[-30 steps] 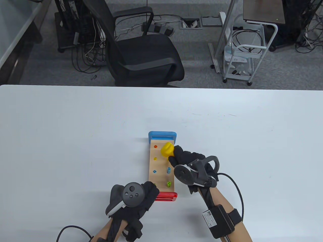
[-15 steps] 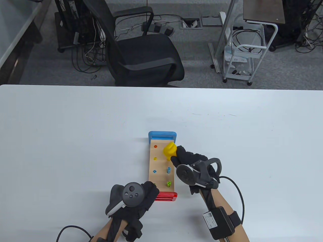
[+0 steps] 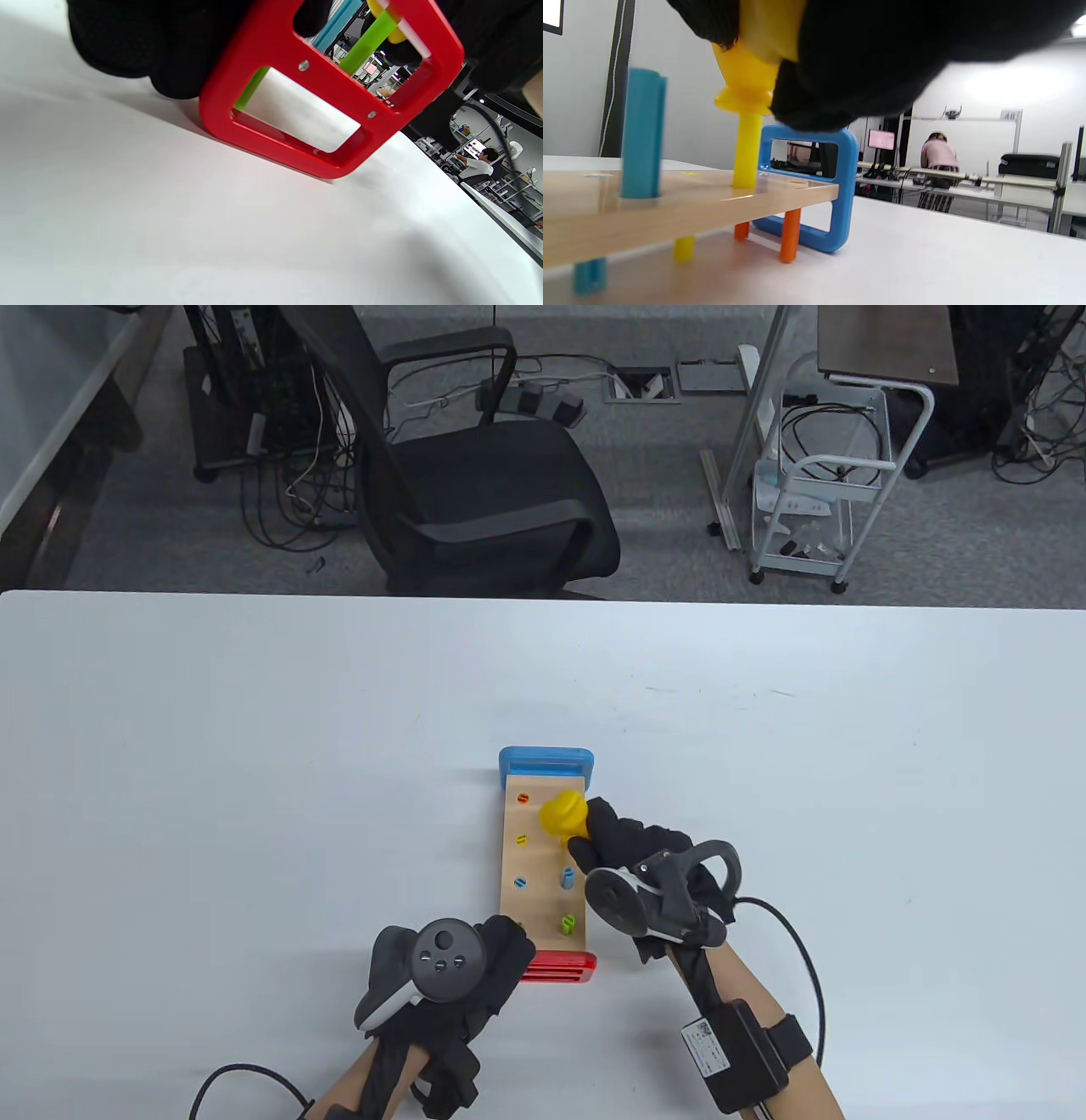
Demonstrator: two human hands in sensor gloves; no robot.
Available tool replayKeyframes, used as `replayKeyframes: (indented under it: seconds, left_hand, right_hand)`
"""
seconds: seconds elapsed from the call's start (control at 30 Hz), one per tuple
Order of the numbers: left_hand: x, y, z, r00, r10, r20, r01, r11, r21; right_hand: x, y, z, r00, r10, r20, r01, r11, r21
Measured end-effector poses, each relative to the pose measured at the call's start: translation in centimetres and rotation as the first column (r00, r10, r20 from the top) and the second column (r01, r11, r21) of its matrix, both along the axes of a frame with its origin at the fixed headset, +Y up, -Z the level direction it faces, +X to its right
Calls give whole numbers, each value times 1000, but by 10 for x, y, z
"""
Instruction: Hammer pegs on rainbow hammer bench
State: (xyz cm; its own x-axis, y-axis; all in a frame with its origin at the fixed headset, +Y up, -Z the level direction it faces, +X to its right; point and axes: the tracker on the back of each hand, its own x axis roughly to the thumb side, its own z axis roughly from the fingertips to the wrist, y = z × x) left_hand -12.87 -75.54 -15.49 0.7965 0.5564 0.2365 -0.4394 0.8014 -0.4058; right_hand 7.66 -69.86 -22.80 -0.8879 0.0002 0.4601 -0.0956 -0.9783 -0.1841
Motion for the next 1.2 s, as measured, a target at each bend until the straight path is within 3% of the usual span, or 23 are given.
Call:
replayKeyframes:
  seconds: [0.03,0.13,0.2,0.3,0.33,0.4,0.47,0.53,0.63,0.7,0.73,0.8,0.83,0.87,0.9,0.93,0.97,1.0,1.03,1.13,1.2]
  left_hand:
    - [0,0,0,1000,2,-1,-2,1000,1]
    - [0,0,0,1000,0,-1,0,1000,3]
    - [0,0,0,1000,2,-1,-2,1000,1]
    - [0,0,0,1000,1,-1,-1,1000,1]
    - [0,0,0,1000,1,-1,-1,1000,2]
    - [0,0,0,1000,0,-1,0,1000,2]
    - [0,0,0,1000,0,0,0,1000,1]
    - [0,0,0,1000,2,-1,-2,1000,2]
    - [0,0,0,1000,-1,0,1,1000,1]
    - [0,0,0,1000,0,0,0,1000,0]
    - [0,0,0,1000,-1,0,1,1000,0]
    - [0,0,0,1000,0,1,0,1000,0]
    - [0,0,0,1000,1,0,-1,1000,1]
    - [0,0,0,1000,-1,0,1,1000,1]
    - [0,0,0,1000,-2,0,2,1000,0]
    - [0,0,0,1000,0,1,0,1000,0]
    - [0,0,0,1000,0,1,0,1000,1]
    - [0,0,0,1000,0,0,0,1000,3]
    - [0,0,0,1000,1,0,-1,1000,3]
    - [0,0,0,1000,-2,0,2,1000,2]
    - [0,0,0,1000,0,1,0,1000,0]
  right_hand:
    - [1,0,0,998,42,38,-40,998,-49]
    - [-2,12,-1,998,58,14,-58,998,-20]
    - [6,27,6,997,-77,22,74,990,123]
    - [15,26,11,978,-208,12,205,970,128]
    - [14,19,11,987,-157,14,155,983,98]
    - [9,-4,5,982,174,74,-166,980,-108]
    - [9,-2,10,1000,-5,-9,6,994,107]
    - [6,-2,10,997,60,41,-58,998,-34]
    - [7,14,12,998,41,45,-43,998,53]
    - [14,27,18,991,-132,31,124,973,194]
    - [16,30,19,981,-192,25,182,960,211]
    - [15,26,19,981,-190,29,183,969,166]
    - [8,15,14,999,-33,40,31,998,47]
    - [1,-2,7,973,220,68,-208,966,-151]
    - [6,4,17,962,246,123,-235,967,-94]
    - [4,5,15,996,82,45,-86,991,102]
    - [1,4,12,998,55,3,-55,995,86]
    - [1,4,12,992,115,58,-114,993,-28]
    - [2,5,14,990,121,66,-119,992,-30]
    - [1,14,12,992,111,61,-111,994,-10]
    - [6,26,16,998,-37,52,30,991,130]
